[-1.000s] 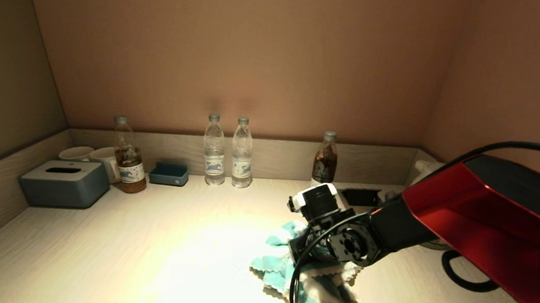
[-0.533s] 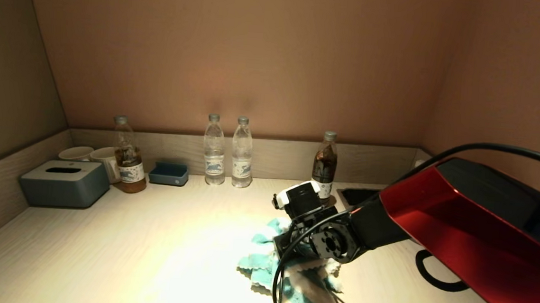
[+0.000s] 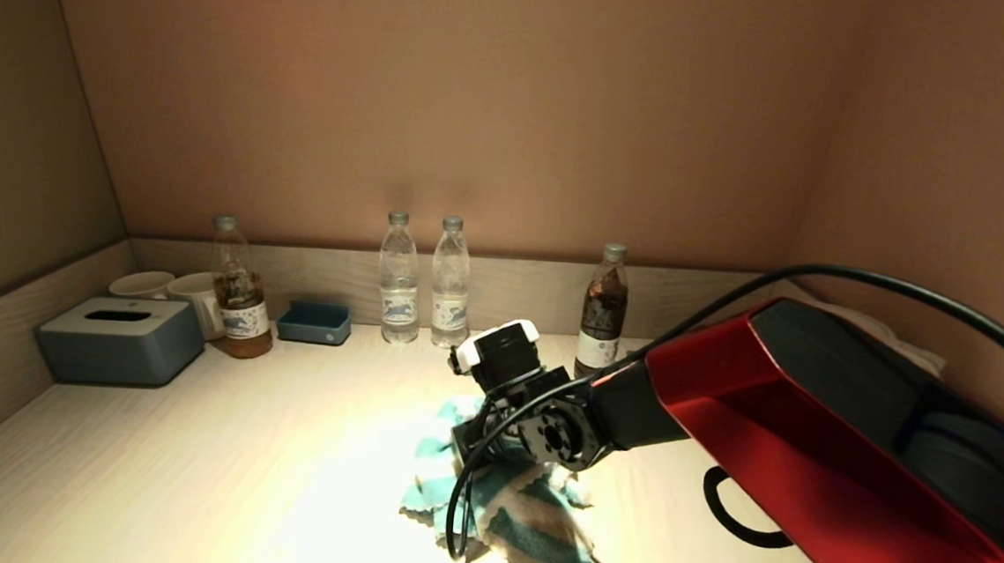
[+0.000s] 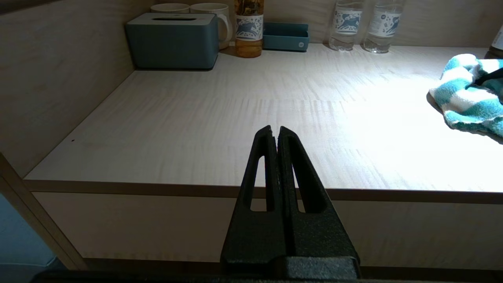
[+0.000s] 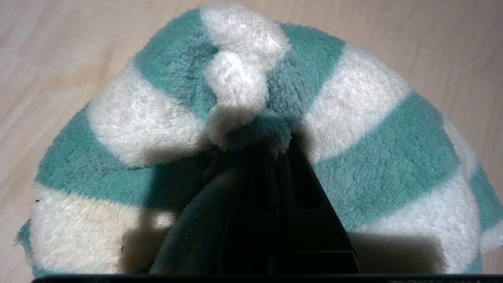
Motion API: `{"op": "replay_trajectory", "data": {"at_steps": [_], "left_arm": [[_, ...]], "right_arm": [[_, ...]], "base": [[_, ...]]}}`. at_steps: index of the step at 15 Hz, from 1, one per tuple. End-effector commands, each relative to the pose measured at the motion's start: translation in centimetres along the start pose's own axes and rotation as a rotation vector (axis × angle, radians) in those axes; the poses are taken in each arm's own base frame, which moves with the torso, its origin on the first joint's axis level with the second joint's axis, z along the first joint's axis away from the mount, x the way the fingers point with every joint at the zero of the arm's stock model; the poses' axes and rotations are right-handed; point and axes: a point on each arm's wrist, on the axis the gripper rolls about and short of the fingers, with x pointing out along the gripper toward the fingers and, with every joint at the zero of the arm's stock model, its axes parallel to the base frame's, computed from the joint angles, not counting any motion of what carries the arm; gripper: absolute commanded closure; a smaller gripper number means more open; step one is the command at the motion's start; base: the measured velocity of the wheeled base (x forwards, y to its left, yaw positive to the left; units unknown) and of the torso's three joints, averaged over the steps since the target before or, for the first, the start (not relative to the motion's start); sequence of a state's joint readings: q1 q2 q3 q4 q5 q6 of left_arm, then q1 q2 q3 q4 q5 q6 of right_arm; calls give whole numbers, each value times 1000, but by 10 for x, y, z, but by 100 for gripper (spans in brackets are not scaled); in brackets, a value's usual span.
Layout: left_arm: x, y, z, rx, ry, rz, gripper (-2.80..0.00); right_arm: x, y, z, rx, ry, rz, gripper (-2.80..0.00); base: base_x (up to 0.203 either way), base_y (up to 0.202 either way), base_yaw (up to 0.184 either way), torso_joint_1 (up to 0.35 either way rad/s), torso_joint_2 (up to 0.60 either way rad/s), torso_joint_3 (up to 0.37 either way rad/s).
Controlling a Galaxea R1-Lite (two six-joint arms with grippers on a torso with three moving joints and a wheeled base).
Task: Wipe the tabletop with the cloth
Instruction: Sweep the stains on the table
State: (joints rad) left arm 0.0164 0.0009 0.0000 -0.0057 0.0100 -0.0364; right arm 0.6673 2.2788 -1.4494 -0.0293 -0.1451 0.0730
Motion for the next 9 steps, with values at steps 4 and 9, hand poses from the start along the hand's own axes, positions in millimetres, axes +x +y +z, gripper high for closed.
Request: {"op": "replay_trajectory", "data": {"at_steps": [4, 9], "left_arm": [[0, 0, 0, 0, 0, 1, 0], [0, 0, 0, 0, 0, 1, 0]], "right_arm": [[6, 47, 10, -96, -28, 91, 0], [9, 81, 8, -152, -29, 142, 0]], "base": [[0, 0, 0, 0, 0, 0], [0, 0, 0, 0, 0, 0]]}}
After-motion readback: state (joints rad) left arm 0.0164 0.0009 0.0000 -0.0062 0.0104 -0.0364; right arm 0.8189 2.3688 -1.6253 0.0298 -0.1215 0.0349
